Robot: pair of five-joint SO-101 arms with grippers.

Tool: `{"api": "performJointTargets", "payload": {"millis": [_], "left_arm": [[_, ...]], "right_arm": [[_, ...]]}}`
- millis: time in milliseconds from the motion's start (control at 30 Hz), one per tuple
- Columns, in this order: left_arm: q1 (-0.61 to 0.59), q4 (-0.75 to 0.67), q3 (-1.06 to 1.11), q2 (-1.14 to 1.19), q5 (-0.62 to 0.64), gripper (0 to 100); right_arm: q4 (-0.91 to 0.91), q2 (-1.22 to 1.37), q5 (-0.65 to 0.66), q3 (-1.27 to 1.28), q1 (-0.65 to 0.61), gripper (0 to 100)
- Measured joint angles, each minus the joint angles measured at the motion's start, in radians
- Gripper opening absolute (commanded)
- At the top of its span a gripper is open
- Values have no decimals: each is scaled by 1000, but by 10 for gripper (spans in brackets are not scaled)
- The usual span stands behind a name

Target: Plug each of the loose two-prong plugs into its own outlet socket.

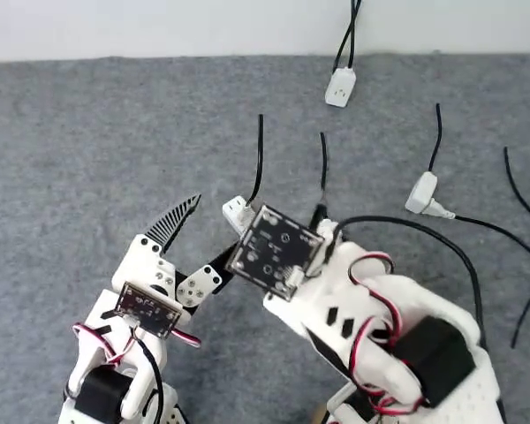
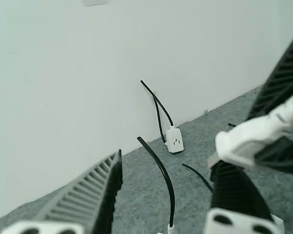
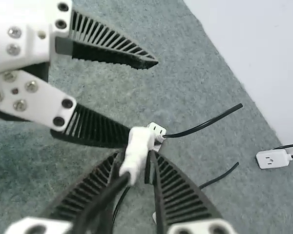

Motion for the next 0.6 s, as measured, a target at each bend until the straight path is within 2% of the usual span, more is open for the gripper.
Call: {"api": "performJointTargets", "payload": {"millis": [200, 600], "left_arm": [[-5, 0, -2, -2, 0, 268], [-8, 0, -2, -2, 0, 268]], "right_arm": [[11, -80, -9, 78, -6, 8], [9, -100, -28, 80, -5, 8]]}}
